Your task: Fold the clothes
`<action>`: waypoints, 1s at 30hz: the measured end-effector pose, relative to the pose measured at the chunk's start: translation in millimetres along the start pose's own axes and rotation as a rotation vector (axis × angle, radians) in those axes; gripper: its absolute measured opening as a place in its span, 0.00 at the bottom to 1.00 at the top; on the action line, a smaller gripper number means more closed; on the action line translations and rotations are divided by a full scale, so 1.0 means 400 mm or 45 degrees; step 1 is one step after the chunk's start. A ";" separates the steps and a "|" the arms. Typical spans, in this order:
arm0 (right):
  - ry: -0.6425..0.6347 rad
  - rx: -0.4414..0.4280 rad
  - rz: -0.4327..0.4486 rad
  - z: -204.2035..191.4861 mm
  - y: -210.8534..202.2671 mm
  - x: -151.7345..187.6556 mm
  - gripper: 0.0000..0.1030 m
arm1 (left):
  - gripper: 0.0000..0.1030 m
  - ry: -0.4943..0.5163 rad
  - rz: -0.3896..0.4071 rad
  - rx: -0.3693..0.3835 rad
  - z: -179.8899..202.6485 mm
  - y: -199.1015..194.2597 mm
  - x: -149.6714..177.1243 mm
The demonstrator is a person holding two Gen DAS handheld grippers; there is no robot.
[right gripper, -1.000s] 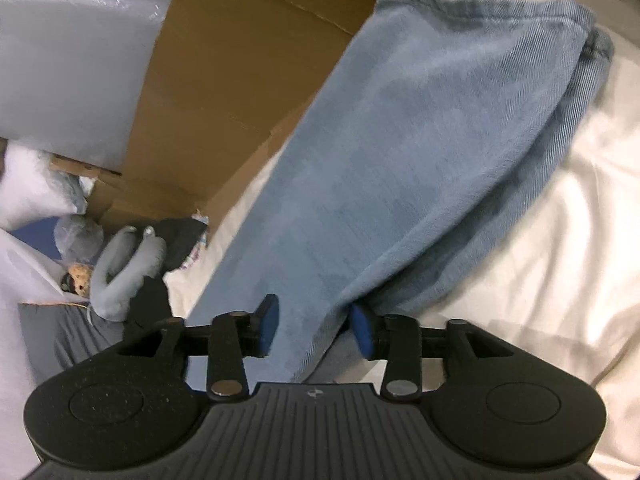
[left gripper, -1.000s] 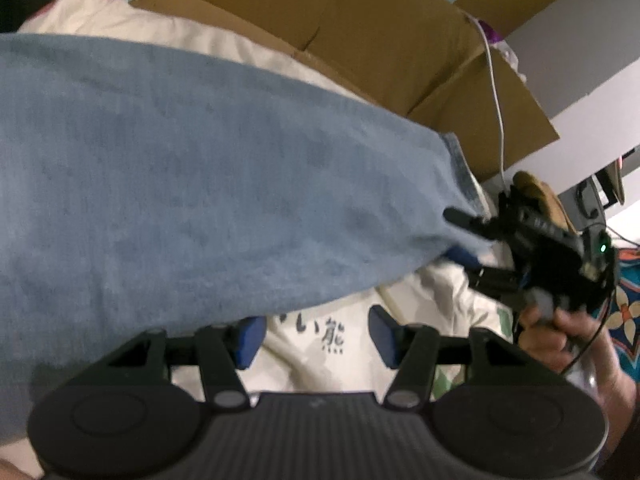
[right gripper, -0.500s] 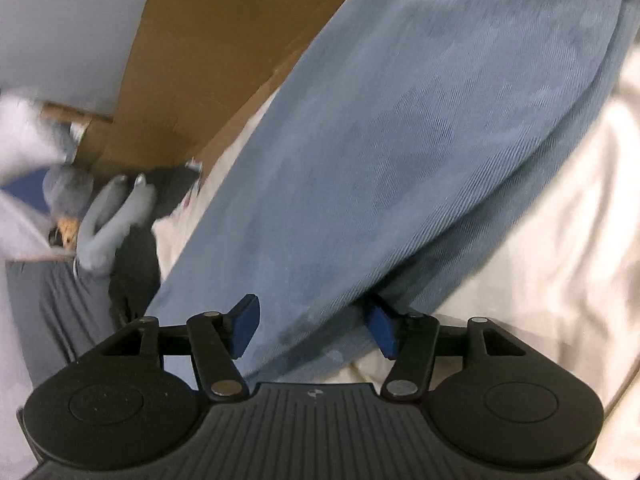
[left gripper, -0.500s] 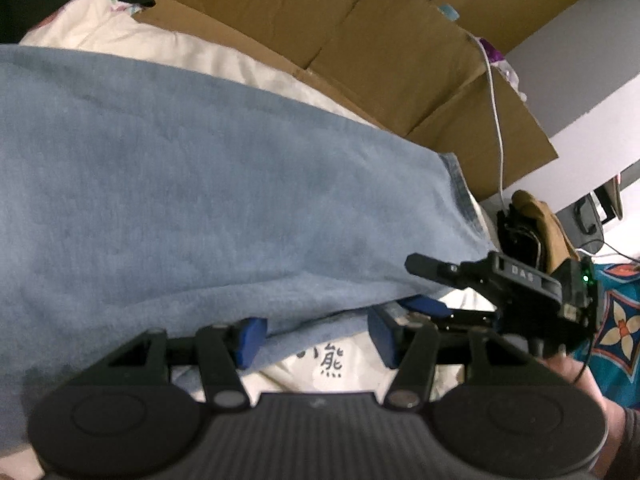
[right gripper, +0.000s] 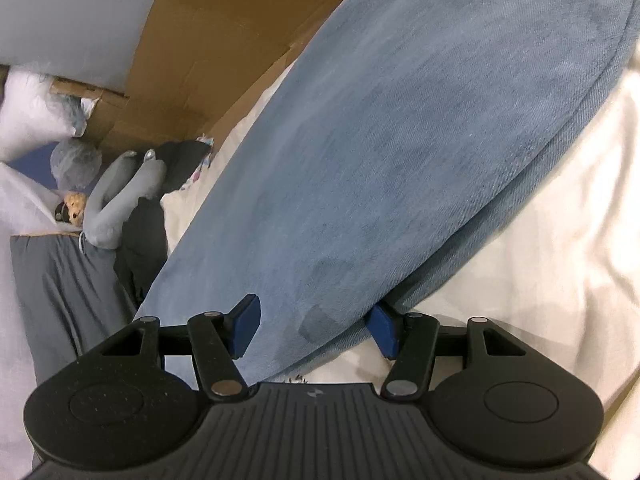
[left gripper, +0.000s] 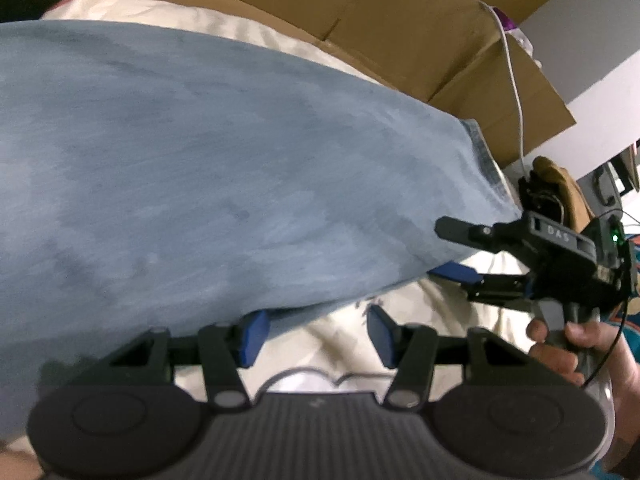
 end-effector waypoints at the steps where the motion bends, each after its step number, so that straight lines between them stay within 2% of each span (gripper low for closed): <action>1: -0.012 0.000 -0.007 -0.005 0.002 0.003 0.62 | 0.56 0.002 -0.003 -0.015 -0.008 -0.012 0.006; 10: -0.090 -0.008 -0.032 -0.047 0.031 0.014 0.62 | 0.58 0.020 -0.014 -0.139 -0.080 -0.119 0.068; 15: -0.118 -0.020 -0.080 -0.068 0.059 0.041 0.62 | 0.58 0.022 0.016 -0.253 -0.133 -0.195 0.098; 20: -0.132 -0.035 -0.120 -0.090 0.092 0.068 0.62 | 0.57 -0.045 0.090 -0.391 -0.196 -0.243 0.121; 22: -0.140 -0.041 -0.135 -0.101 0.107 0.077 0.62 | 0.56 -0.095 0.073 -0.428 -0.227 -0.242 0.134; 25: -0.152 -0.044 -0.162 -0.117 0.134 0.092 0.62 | 0.57 -0.195 0.062 -0.441 -0.271 -0.245 0.147; 30: -0.165 -0.048 -0.205 -0.138 0.175 0.122 0.62 | 0.57 -0.191 0.047 -0.475 -0.308 -0.239 0.169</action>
Point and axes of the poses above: each gripper's, at about its wrist camera, not at the fingertips, and y roughly the way its jaws point, z to its right, x to its underside, the point moved 4 cm from there along y, roughly the way its jaws point, and after that the axes turned 9 degrees about -x, right-handed, at the moved point
